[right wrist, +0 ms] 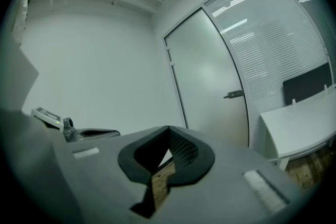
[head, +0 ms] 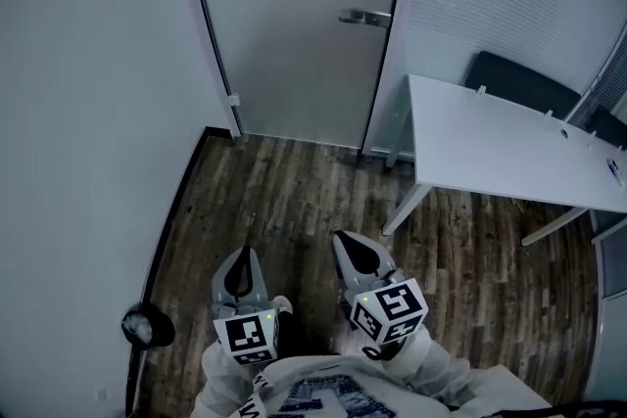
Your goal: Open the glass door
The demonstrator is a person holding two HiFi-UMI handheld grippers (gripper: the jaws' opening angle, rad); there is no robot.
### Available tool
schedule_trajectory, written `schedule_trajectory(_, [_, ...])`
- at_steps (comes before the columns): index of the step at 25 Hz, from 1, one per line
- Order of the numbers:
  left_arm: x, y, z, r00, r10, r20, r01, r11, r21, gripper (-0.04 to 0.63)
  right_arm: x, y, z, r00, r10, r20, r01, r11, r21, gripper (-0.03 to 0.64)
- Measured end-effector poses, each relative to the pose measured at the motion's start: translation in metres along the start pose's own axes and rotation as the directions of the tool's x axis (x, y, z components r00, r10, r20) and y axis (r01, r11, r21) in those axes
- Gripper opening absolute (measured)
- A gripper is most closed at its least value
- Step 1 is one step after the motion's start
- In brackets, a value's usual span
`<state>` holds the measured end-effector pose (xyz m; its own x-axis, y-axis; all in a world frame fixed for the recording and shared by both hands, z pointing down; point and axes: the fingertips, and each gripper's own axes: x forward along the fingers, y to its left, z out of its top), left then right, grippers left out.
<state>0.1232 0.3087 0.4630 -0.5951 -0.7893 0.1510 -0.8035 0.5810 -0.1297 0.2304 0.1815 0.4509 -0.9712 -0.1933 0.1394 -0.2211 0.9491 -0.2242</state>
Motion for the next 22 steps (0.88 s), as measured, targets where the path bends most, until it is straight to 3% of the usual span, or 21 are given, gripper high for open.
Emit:
schedule_trajectory(12, [0.118,0.119,0.007,0.999,-0.039,0.003,0.039,0.999,-0.020,0.005,0.159,0.017,0.021,1.000,-0.022,-0.015,0.022,1.000,0.002,0.005])
schedule_trajectory(22, [0.178,0.171,-0.001,0.998,-0.056,-0.011,0.055,0.998,-0.020,0.005,0.227,0.015,0.025,0.997,-0.069,-0.028,0.069,0.998,0.005,0.005])
